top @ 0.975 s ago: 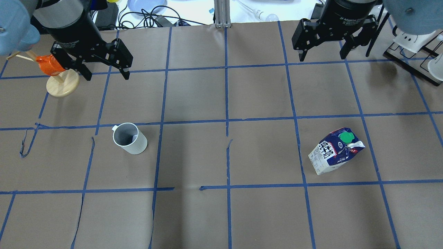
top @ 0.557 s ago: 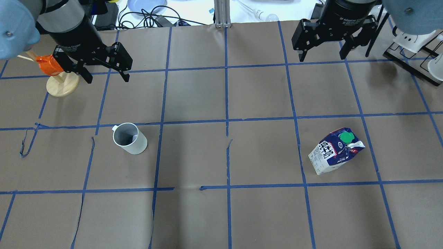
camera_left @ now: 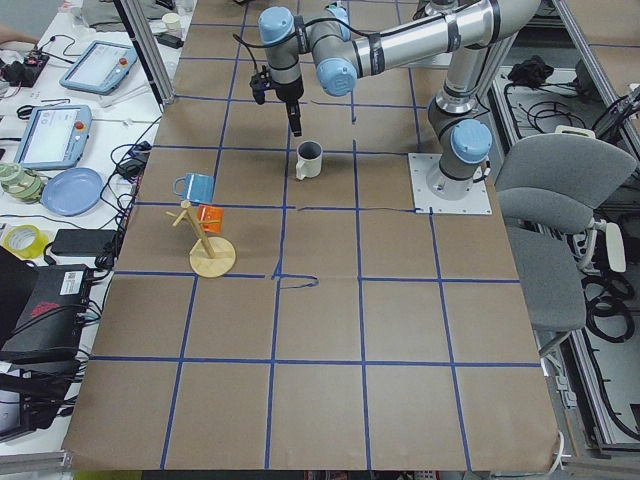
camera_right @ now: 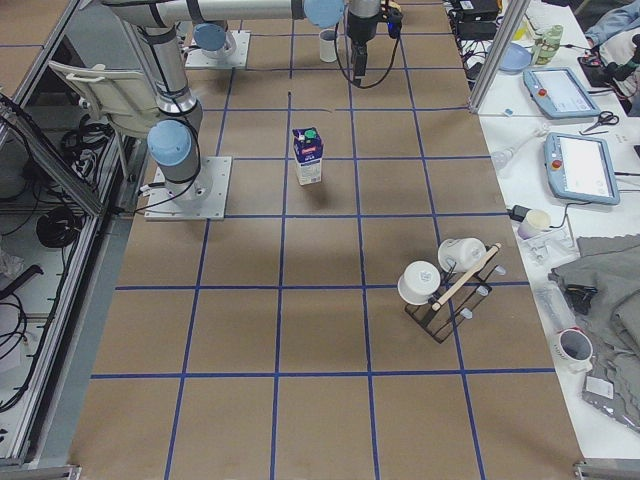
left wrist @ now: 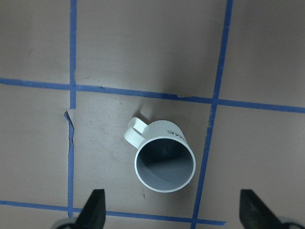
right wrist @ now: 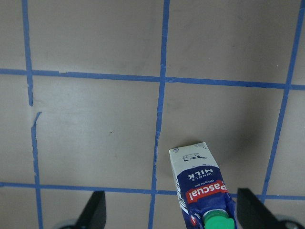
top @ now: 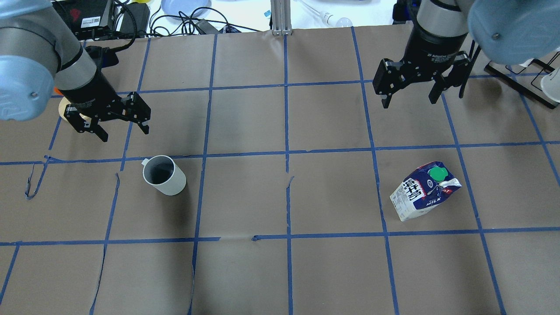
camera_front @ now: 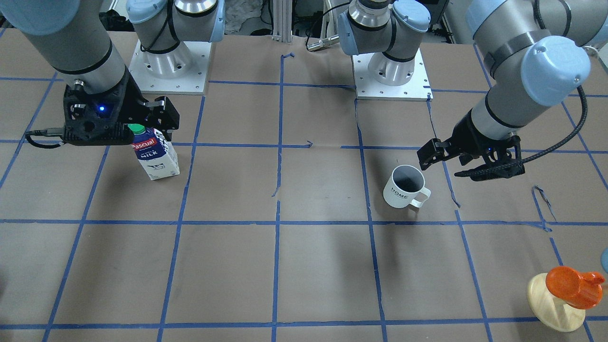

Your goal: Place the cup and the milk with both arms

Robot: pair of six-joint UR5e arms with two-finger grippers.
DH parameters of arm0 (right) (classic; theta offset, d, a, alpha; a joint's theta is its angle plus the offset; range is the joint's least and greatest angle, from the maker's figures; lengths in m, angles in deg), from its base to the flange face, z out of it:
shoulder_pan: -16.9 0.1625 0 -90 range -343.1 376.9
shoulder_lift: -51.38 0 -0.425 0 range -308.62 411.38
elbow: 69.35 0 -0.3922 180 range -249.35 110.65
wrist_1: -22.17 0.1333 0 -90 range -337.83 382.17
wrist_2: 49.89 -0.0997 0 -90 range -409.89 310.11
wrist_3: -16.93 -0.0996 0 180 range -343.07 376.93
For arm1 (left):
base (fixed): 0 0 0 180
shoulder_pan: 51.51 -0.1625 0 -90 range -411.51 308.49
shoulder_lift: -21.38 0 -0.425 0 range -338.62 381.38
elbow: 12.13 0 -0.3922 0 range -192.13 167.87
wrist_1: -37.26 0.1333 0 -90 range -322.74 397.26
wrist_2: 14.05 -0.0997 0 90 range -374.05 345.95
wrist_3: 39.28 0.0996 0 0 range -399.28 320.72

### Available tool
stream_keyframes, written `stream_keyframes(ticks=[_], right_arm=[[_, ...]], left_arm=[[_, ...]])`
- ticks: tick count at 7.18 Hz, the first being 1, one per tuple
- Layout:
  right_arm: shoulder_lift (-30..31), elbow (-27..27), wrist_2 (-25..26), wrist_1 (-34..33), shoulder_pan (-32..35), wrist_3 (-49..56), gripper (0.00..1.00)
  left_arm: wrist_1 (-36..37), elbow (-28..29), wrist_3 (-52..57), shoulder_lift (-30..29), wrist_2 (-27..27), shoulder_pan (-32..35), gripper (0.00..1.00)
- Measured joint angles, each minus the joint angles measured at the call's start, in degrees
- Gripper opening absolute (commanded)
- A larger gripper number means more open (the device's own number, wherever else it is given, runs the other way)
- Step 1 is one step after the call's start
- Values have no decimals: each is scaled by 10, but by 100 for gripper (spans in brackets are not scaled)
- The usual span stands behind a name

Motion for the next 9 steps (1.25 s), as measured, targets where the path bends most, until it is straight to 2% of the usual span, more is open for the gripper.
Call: stream_keyframes(ticks=[3, 5, 7, 8, 9], right_arm=[[32, -96, 25, -20, -39, 111, 99], [58, -174, 45, -66, -55, 138, 92], [68, -222, 60, -83, -58, 144, 88], [70, -236, 70, -89, -59, 145, 81], [70, -243, 75, -89, -59, 147, 64]], left_arm=[[18, -69, 3, -4, -1, -41, 100], [63, -101, 2, -26, 2, -53, 100], [99, -119, -5, -50, 26, -53, 100], [103, -125, -11, -58, 39, -53, 100], [105, -129, -13, -63, 44, -53, 95]])
